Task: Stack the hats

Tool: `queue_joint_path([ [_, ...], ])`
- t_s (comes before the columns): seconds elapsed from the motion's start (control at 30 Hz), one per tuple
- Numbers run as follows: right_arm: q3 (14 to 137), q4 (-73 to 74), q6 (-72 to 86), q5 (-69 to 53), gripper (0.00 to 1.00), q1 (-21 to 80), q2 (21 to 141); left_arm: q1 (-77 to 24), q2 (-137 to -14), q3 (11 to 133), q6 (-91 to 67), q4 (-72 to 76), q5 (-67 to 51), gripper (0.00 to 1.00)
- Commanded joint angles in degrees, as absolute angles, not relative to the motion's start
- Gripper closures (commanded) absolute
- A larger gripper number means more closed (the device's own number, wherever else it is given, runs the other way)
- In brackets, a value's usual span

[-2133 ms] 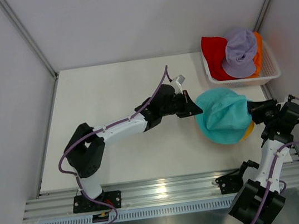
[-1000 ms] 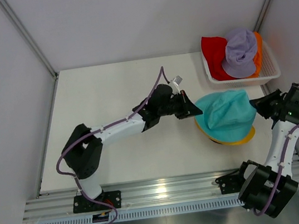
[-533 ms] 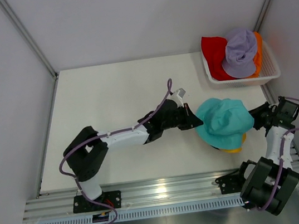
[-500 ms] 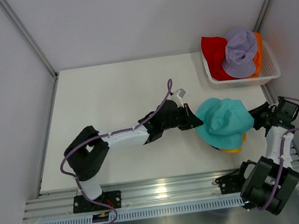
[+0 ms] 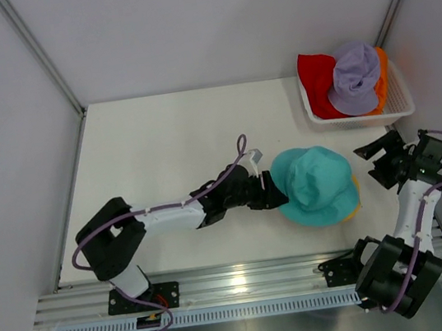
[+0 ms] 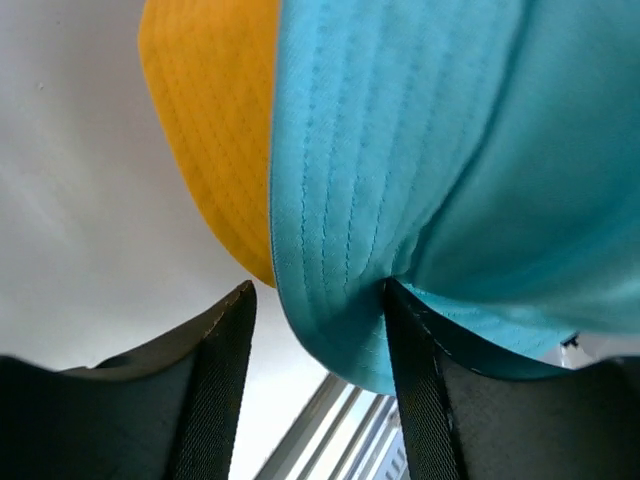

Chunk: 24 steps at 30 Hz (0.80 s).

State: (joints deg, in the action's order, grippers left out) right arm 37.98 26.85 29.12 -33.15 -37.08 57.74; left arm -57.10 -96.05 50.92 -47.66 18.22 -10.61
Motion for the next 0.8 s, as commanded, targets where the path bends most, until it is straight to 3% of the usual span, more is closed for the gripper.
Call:
queue_joint_path([
  [0.0,44.4,28.3,29.2,-31.5,0.09,-35.7,53.4,-57.6,-88.5,49.4,-43.4,15.3,-9.9,0.41],
  [0.2,47.9,31.4,31.6,-29.7,0.06,-34.9,49.9,-57.7,-83.5,52.2,-44.3,12.0,-7.6,0.37],
  [0.53,46.3,35.4,30.4,-31.4,0.07,-34.5,49.0,-57.6,-86.8,57.5,-46.4,6.7,-3.3,0.44],
  [0.77,44.3,43.1,30.7,-28.5,0.24,-34.6,42.6,-56.1,-82.1,57.3,-45.6,7.6,0.6,0.41],
])
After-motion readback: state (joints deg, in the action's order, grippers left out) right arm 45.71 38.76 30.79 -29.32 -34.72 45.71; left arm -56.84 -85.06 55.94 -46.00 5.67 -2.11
